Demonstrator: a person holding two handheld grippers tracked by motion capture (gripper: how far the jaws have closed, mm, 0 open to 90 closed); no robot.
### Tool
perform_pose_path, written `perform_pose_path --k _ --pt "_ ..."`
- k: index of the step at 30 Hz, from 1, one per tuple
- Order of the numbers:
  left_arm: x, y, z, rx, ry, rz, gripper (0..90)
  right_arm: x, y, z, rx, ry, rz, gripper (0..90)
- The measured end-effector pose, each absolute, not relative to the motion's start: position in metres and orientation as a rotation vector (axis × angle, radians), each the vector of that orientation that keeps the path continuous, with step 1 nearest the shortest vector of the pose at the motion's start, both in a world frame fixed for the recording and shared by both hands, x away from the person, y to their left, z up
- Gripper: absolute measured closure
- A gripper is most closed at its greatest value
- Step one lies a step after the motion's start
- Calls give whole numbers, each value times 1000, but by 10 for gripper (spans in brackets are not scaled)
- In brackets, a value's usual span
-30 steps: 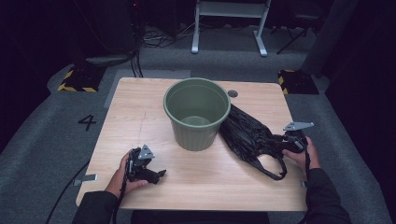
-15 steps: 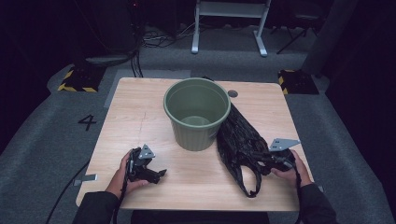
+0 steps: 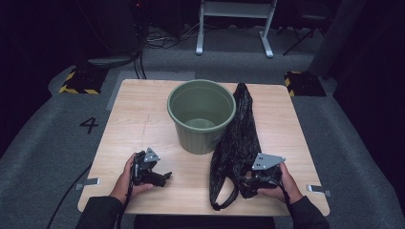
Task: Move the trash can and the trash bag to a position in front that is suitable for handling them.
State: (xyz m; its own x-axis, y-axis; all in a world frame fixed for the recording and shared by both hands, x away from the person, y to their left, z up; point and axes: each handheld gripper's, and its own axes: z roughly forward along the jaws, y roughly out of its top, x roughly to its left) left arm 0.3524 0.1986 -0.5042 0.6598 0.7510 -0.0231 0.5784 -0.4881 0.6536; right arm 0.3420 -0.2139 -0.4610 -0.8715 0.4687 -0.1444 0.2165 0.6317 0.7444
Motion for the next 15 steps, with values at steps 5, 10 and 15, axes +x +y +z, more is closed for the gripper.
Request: perform_pose_path --k 5,10,15 --pt "353 198 -504 2235 1029 352 4 326 -221 -445 546 2450 1137 198" --pt "353 198 -504 2234 1028 352 4 317 -230 -434 554 2393 1197 195" --pt "353 198 -504 2236 1026 353 4 310 -244 -423 554 2300 1216 224"
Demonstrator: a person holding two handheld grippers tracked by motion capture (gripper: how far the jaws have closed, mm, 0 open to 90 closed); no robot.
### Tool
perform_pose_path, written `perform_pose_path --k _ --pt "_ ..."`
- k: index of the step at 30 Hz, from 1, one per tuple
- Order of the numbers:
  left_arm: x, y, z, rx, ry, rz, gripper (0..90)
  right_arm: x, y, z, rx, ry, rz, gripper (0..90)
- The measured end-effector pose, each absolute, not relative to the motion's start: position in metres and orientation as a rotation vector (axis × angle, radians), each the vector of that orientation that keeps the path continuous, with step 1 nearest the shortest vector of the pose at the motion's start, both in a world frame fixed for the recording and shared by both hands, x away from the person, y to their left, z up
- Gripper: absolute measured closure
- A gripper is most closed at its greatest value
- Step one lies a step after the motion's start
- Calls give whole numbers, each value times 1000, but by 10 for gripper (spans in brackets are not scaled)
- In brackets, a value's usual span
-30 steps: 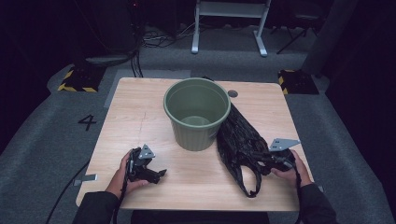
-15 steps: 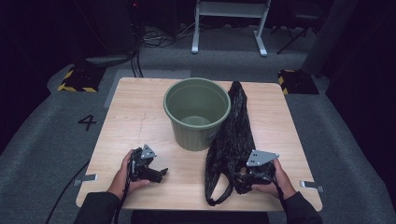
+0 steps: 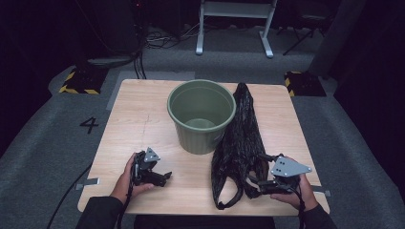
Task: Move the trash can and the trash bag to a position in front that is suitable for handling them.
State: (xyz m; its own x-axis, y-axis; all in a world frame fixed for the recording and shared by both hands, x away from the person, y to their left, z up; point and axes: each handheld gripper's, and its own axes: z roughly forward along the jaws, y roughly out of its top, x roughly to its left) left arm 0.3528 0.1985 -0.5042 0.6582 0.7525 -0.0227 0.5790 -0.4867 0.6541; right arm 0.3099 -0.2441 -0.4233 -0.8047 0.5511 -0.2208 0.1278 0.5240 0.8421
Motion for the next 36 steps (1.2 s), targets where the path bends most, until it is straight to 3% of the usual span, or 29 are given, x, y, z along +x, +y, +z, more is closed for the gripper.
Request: perform_pose_path --k 8,9,17,24,30,32,34,35,36 --pt "353 198 -504 2236 1028 353 4 319 -273 -414 640 2171 1272 351" --pt "353 198 -504 2236 1026 353 4 325 -278 -417 678 2159 1257 396" --pt "353 199 -504 2238 1020 355 4 356 -291 -441 799 2204 1186 467" --pt "354 199 -504 2238 1012 347 4 382 -281 -473 848 2375 1174 583" --pt "357 199 -503 2252 1016 346 6 386 -255 -482 768 2473 1186 616" --pt "358 199 -501 2236 1045 362 38 387 -242 -483 742 2502 1208 615" --pt "360 201 -498 2201 1063 366 227 387 -224 -485 695 2528 1187 590" --pt "362 202 -495 2188 1067 362 246 386 -218 -485 682 2535 1182 581" --pt "363 203 -492 2178 1068 361 177 386 -210 -485 669 2541 1176 577"
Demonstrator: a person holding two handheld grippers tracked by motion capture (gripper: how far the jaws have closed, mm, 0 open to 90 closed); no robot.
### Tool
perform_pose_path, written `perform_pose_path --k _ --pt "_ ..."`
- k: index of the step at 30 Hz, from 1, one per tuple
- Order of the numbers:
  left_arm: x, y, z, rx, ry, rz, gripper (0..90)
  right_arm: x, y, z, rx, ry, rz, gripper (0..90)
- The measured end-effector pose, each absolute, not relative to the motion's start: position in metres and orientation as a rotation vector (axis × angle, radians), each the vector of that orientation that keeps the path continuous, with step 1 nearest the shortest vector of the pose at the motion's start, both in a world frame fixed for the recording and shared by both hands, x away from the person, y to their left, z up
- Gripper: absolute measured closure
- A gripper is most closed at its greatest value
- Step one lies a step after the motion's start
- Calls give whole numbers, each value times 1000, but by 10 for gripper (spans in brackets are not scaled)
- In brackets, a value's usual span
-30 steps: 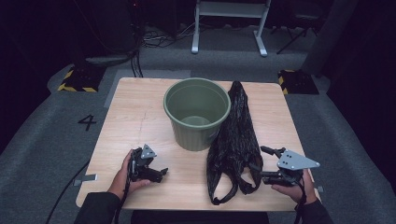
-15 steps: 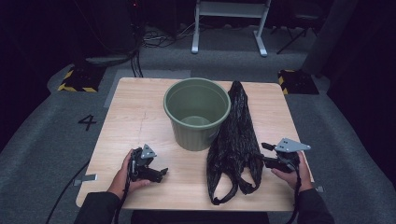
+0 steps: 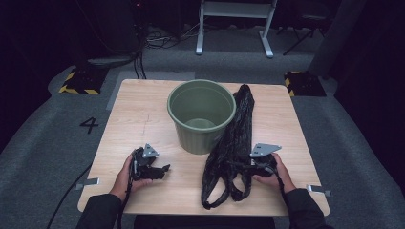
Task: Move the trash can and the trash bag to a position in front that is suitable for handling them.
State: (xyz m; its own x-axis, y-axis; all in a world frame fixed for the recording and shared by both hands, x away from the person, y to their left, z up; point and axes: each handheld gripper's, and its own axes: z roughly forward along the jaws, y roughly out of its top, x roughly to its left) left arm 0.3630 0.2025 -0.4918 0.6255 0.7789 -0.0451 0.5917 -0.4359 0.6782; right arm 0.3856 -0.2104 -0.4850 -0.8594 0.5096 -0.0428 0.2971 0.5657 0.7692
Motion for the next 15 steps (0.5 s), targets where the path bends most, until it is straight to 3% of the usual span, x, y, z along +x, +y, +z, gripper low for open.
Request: perform_pose_path --k 1,3,4,11,15 --pt "363 202 -489 2174 1057 375 136 385 -202 -485 646 2547 1175 573" --pt "362 201 -480 2152 1029 402 204 383 -190 -485 617 2559 1177 567" --pt "361 200 -476 2139 1019 405 163 382 -186 -485 605 2561 1177 567" --pt "347 171 -453 2139 889 446 155 379 -156 -490 558 2586 1186 546" --pt "342 149 -447 2151 823 426 162 377 -149 -493 554 2587 1172 485"
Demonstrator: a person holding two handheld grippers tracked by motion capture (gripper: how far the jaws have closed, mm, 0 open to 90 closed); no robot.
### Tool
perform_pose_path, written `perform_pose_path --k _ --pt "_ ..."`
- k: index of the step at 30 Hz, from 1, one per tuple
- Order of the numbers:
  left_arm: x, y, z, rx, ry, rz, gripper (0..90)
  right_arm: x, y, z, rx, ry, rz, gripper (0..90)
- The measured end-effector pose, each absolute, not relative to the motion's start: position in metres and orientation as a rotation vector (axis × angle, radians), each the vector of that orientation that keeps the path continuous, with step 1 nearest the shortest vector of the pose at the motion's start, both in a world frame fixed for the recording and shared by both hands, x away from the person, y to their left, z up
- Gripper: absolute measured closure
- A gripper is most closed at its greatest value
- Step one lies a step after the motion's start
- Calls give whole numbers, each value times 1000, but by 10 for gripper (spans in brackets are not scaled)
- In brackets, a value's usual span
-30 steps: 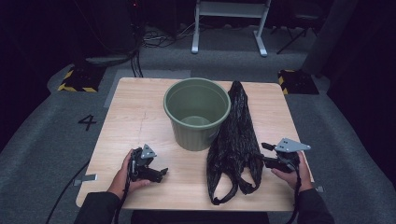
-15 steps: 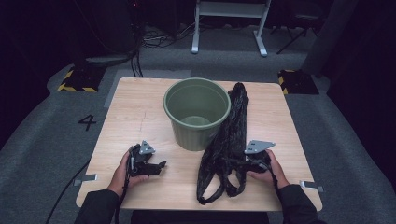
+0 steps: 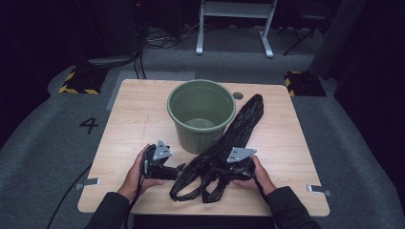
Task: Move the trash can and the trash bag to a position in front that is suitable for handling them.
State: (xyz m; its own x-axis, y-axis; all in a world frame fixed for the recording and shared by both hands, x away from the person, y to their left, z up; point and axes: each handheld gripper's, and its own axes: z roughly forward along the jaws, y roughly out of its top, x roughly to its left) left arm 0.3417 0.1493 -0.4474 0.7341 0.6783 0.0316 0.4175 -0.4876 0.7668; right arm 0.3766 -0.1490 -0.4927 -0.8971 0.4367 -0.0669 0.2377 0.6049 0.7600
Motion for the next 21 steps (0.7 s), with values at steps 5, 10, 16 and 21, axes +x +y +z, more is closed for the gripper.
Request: perform_pose_path --k 5,10,16,21 --pt "339 124 -454 2200 769 386 173 377 -153 -490 611 2535 1201 347" --pt "341 110 -472 2296 767 379 243 375 -163 -482 645 2468 1238 280" --pt "349 110 -488 2373 798 428 350 373 -179 -472 657 2410 1296 272" --pt "367 129 -487 2250 872 426 307 375 -195 -461 713 2338 1354 281"
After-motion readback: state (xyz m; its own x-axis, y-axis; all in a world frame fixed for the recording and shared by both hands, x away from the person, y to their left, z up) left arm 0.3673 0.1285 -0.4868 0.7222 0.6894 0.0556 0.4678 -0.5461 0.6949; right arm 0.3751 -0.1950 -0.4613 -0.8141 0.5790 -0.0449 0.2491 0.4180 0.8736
